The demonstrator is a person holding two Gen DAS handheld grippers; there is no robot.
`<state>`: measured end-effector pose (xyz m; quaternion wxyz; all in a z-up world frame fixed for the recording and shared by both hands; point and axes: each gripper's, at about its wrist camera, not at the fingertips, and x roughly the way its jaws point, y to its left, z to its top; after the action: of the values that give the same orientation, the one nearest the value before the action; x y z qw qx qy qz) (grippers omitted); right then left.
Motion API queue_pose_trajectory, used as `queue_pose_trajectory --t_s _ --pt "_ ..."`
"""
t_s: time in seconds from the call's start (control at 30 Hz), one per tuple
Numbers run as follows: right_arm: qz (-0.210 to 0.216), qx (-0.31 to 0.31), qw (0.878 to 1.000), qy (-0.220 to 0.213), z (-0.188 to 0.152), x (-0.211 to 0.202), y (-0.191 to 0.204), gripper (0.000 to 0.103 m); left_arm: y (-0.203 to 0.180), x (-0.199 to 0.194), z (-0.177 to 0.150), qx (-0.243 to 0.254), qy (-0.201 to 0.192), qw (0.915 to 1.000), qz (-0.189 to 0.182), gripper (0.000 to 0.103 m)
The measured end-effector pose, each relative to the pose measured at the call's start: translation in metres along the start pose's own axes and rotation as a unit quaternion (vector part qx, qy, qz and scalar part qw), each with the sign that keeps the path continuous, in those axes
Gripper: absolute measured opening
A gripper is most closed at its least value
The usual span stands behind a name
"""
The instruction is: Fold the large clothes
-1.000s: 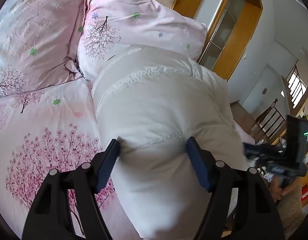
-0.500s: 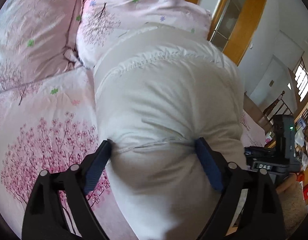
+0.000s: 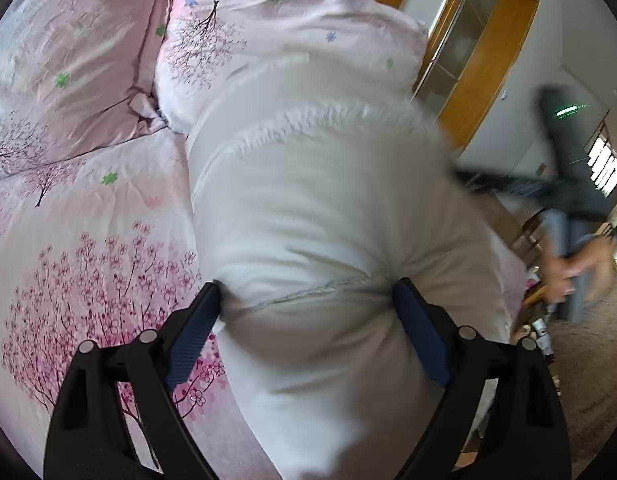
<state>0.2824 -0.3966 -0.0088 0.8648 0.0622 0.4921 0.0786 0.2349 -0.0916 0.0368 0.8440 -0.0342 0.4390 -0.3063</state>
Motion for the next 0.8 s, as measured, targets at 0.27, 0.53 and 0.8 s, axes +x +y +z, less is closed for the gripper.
queue_pose_trajectory --t_s 0.27,0.53,0.8 --pt "0.001 -0.018 0.999 0.049 -0.006 0.027 -0.001 0.025 0.008 -0.007 0.070 0.026 -0.028 0.9991 0.017 0.081" --pt "0.066 0.017 0.994 0.080 -0.011 0.049 -0.023 0.024 0.019 0.041 0.077 0.017 0.043 0.9989 -0.003 0.081" --pt "0.060 -0.006 0.991 0.118 -0.002 0.069 -0.023 0.023 0.015 0.063 0.067 0.044 0.044 0.9974 0.037 0.089"
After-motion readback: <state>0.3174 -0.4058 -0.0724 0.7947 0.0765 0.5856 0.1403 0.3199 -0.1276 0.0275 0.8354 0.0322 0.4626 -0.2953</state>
